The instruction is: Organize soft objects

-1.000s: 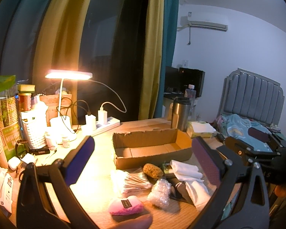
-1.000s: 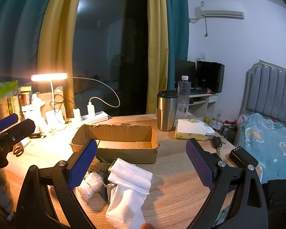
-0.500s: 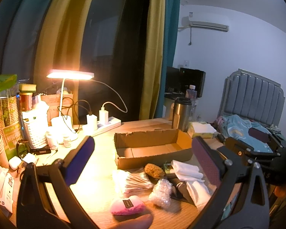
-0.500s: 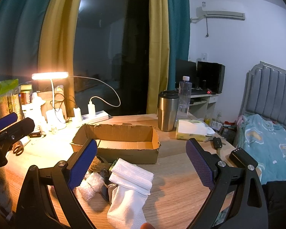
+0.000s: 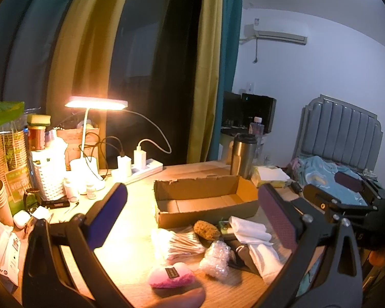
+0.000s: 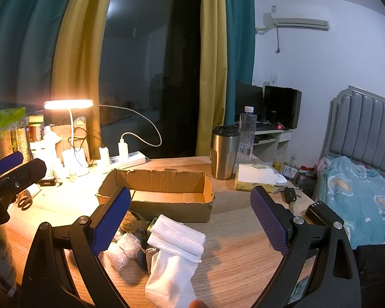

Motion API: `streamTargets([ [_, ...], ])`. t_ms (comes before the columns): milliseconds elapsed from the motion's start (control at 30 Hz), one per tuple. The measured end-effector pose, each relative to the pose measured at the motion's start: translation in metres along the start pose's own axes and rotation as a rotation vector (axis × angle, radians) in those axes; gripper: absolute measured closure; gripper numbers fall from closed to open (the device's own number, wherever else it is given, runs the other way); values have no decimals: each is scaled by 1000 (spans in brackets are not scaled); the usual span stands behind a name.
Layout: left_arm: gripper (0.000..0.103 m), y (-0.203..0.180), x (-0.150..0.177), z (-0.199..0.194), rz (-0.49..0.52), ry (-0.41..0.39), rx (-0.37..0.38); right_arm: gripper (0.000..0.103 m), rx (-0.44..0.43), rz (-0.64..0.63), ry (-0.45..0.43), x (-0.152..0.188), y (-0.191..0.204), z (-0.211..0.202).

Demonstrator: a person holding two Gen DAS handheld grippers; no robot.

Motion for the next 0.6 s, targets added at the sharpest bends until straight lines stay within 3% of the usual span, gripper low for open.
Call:
streamTargets([
  [600,0,1,-2,-5,-2,-4,5,7,2,-2,-1,-1,1,-2],
])
Point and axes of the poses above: each gripper's, at about its wrist camera, not at the fingertips, and z roughly the way its jaws point, y to its left, x to its underside, the point moved 6 cm from there along z, roughly the way its jaws point
